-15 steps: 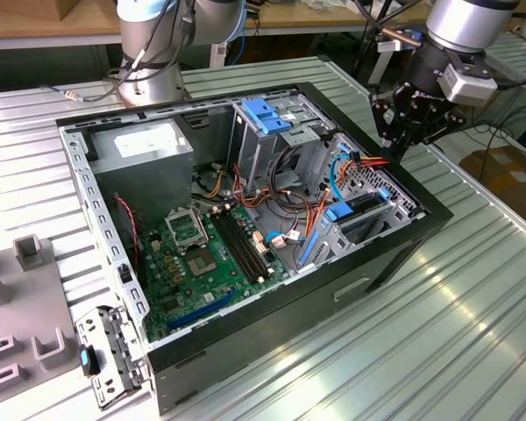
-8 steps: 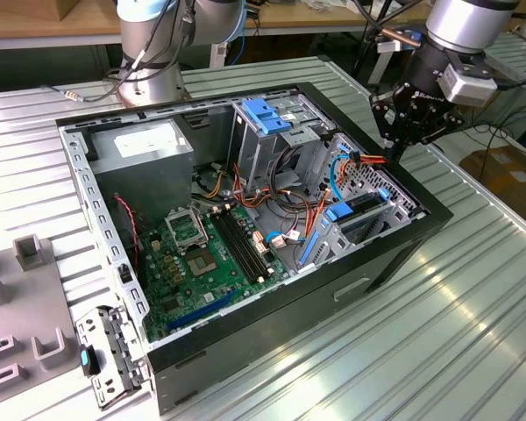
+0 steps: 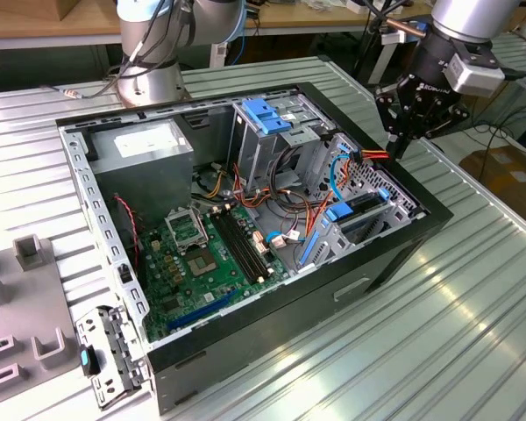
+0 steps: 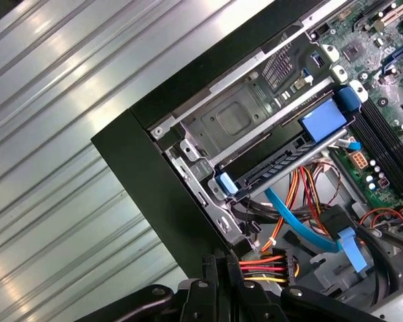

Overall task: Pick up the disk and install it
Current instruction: 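Insert the first disk wire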

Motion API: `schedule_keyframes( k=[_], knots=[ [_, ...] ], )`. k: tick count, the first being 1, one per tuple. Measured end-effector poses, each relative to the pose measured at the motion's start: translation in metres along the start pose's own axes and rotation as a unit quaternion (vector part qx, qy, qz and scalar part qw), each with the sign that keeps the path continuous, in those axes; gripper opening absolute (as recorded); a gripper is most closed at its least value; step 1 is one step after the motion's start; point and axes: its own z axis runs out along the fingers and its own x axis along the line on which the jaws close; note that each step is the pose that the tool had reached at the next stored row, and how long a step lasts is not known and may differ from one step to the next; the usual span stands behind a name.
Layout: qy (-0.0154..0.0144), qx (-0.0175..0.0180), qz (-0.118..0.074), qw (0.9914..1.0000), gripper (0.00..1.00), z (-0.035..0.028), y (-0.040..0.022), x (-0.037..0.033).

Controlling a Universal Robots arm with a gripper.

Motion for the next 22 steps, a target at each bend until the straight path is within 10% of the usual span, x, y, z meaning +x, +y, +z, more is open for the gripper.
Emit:
schedule_keyframes(
  k=[22],
  knots=[
    [-0.0012, -0.0069, 0.058, 0.9983, 0.17, 0.0012, 0.0067, -0.0091]
  ],
)
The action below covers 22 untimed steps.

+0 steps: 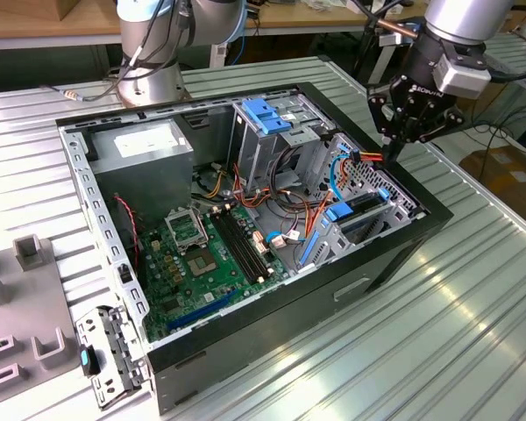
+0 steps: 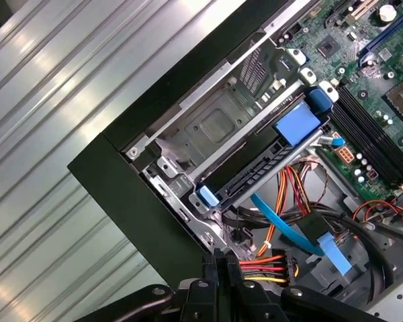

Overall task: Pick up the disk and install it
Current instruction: 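Insert the first disk wire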

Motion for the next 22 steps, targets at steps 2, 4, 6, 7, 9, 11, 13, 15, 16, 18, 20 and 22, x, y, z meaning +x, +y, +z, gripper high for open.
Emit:
schedule_keyframes(
  k=[2, 4, 6, 7, 9, 11, 13, 15, 16, 18, 20, 22],
  knots=[
    [0.0, -0.0011, 0.015, 0.99989, 0.17, 0.0001, 0.0, -0.0001],
    [0.0, -0.0023, 0.031, 0.99952, 0.17, 0.0003, 0.0, -0.0001],
    [0.0001, -0.004, 0.052, 0.99866, 0.17, 0.0007, 0.0, -0.0001],
    [0.0001, -0.0048, 0.062, 0.99809, 0.17, 0.0009, 0.0, -0.0001],
    [0.0001, -0.0055, 0.071, 0.9975, 0.17, 0.0012, 0.0, -0.0001],
    [0.0001, -0.0057, 0.074, 0.9972, 0.17, 0.0014, 0.0001, -0.0002],
    [0.0, -0.0058, 0.075, 0.99714, 0.17, 0.0015, 0.0013, -0.0014],
    [0.0001, -0.0058, 0.075, 0.99714, 0.17, 0.0012, 0.0043, -0.0044],
    [0.0001, -0.0058, 0.075, 0.99714, 0.17, 0.0012, 0.005, -0.0052],
    [0.0, -0.0061, 0.08, 0.99679, 0.17, 0.0012, 0.0052, -0.0054],
    [0.0001, -0.0072, 0.094, 0.99557, 0.17, 0.0013, 0.0052, -0.0055],
    [0.0001, -0.0086, 0.112, 0.99363, 0.17, 0.0014, 0.0052, -0.0055]
  ],
)
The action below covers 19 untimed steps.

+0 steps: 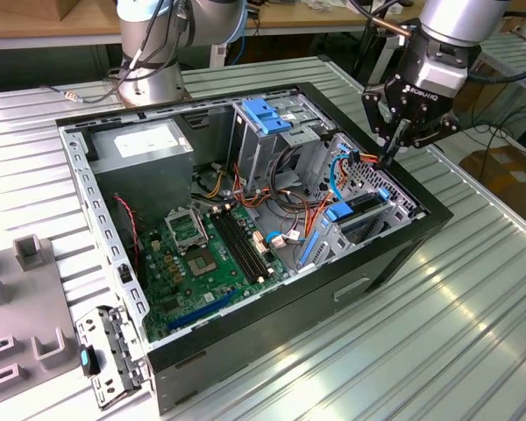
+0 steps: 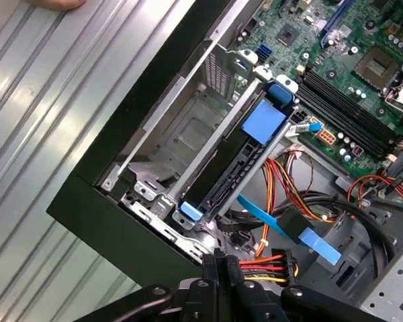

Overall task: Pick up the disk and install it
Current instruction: 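Insert the first disk wire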

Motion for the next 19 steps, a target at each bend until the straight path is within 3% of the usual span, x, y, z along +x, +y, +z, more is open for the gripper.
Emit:
schedule_keyframes(
  k=[2, 3, 6, 8, 11, 14, 19],
  knots=[
    [0.0, -0.0018, 0.024, 0.99971, 0.17, 0.0002, 0.0, 0.0],
    [0.0, -0.0032, 0.043, 0.99909, 0.17, 0.0005, 0.0, 0.0],
    [0.0001, -0.0048, 0.063, 0.99801, 0.17, 0.0008, 0.0, -0.0001],
    [0.0001, -0.0054, 0.071, 0.99747, 0.17, 0.0011, 0.0004, -0.0004],
    [0.0002, -0.0056, 0.072, 0.99738, 0.17, 0.0009, 0.0049, -0.0034],
    [0.0002, -0.0078, 0.101, 0.99487, 0.17, 0.0014, 0.0049, -0.0035],
    [0.0002, -0.0112, 0.145, 0.98941, 0.17, 0.0022, 0.0049, -0.0035]
  ],
)
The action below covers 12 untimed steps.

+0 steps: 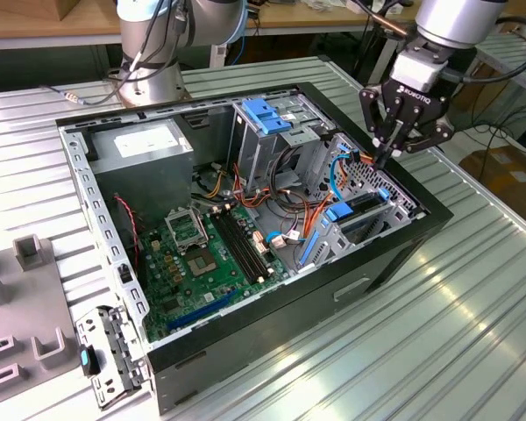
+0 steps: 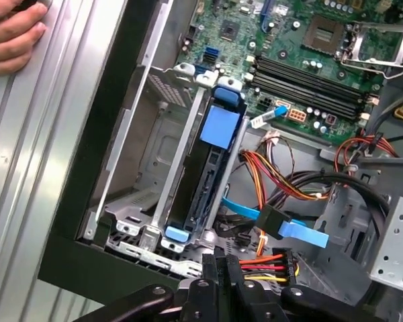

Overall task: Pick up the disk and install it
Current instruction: 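Insert the first disk wire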

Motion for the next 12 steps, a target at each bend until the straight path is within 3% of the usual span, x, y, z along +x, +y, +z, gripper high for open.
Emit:
schedule_keyframes(
  k=[5, 9, 12],
  knots=[
    [0.0003, -0.0033, 0.041, 0.99913, 0.17, 0.0011, 0.0, -0.0001],
    [0.001, -0.0049, 0.06, 0.99818, 0.17, 0.0012, 0.0, -0.0001],
    [0.0011, -0.0063, 0.077, 0.99698, 0.17, 0.0013, 0.0, -0.0001]
  ],
)
